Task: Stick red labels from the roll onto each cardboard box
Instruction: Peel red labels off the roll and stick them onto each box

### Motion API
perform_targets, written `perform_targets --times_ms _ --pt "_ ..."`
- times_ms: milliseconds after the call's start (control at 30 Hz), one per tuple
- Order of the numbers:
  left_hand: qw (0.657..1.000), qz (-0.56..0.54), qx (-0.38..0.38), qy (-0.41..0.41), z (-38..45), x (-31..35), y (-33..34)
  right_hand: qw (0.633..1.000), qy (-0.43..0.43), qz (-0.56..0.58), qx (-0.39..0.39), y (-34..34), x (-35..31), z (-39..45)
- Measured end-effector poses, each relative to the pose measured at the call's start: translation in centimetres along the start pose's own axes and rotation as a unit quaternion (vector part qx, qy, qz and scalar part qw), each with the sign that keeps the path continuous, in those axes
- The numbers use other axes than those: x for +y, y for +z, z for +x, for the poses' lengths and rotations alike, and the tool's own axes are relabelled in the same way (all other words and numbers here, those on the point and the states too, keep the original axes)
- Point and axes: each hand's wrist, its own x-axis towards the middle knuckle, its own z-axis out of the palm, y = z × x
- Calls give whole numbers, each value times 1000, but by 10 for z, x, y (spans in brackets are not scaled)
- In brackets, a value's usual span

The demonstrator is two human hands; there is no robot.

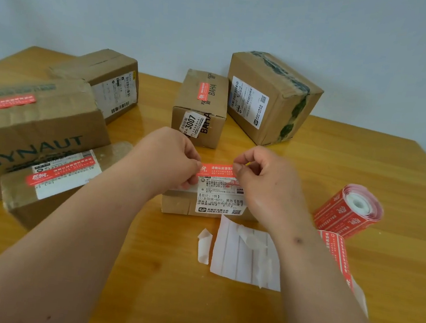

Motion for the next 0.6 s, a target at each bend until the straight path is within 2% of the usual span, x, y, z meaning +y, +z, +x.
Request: perform_targets --times_ms 267,467,600 --pt "982 185 34 25 7 1 13 997 -9 -83 -4 4 6 2" --pt "991 128 16 21 10 -3 13 997 -6 -81 -3 5 10 4" --pt "984 170 37 26 13 -6 17 995 -17 -96 -1 8 12 4"
